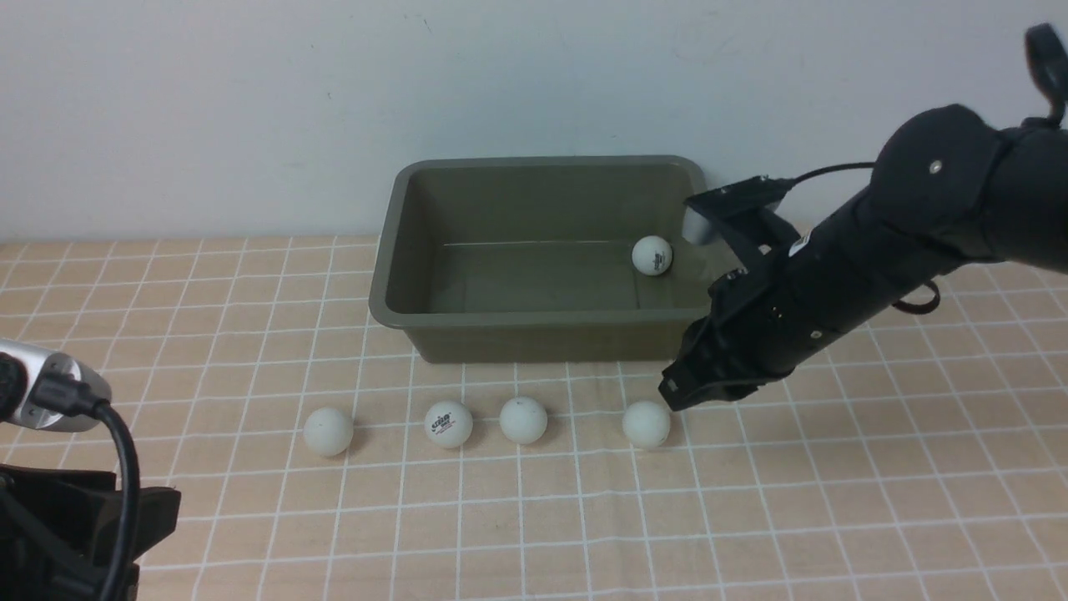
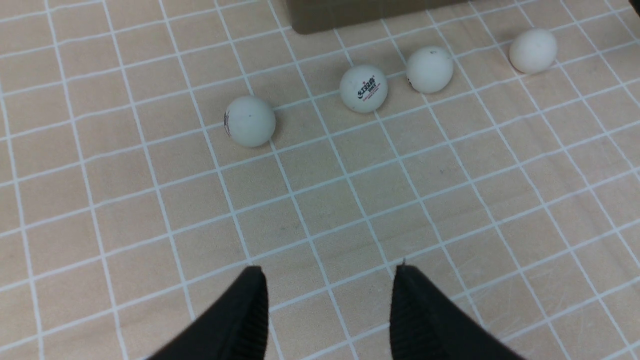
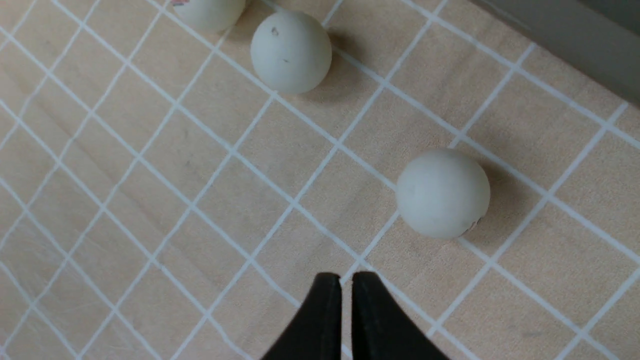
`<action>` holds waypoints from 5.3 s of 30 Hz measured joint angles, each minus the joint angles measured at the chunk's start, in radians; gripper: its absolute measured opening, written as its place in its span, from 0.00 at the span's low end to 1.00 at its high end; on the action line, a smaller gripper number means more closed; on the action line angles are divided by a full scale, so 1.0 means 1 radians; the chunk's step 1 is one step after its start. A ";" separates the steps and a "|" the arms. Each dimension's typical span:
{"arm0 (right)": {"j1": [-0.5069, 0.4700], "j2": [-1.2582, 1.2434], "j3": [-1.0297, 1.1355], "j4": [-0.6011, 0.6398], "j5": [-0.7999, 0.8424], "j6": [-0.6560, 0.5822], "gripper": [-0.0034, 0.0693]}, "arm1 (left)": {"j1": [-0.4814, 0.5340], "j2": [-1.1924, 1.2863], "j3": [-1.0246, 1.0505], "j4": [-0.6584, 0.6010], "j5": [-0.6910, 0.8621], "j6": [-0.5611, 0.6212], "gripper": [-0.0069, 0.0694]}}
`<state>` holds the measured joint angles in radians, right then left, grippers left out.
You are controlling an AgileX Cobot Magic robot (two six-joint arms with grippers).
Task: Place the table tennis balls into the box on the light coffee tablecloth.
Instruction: 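Reach for and grasp a ping pong ball on the table, then release the ping pong ball into the bin and lift the gripper away, then reach for and grasp a ping pong ball on the table beside the basket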
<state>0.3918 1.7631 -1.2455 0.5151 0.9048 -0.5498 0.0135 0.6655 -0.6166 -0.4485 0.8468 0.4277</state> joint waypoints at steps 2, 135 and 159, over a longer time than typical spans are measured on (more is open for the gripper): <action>0.035 0.000 0.000 -0.079 -0.011 0.061 0.08 | 0.000 0.000 0.000 0.000 0.000 0.000 0.46; 0.073 0.006 -0.669 -0.454 0.076 0.331 0.60 | 0.000 0.000 0.000 -0.018 0.032 0.000 0.46; 0.073 -0.279 -0.657 -0.268 0.374 0.304 0.02 | 0.000 0.590 -0.233 -0.018 -0.001 0.096 0.46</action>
<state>0.4648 1.4845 -1.9028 0.2471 1.2786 -0.2461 0.0135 1.2554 -0.8500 -0.4669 0.8458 0.5241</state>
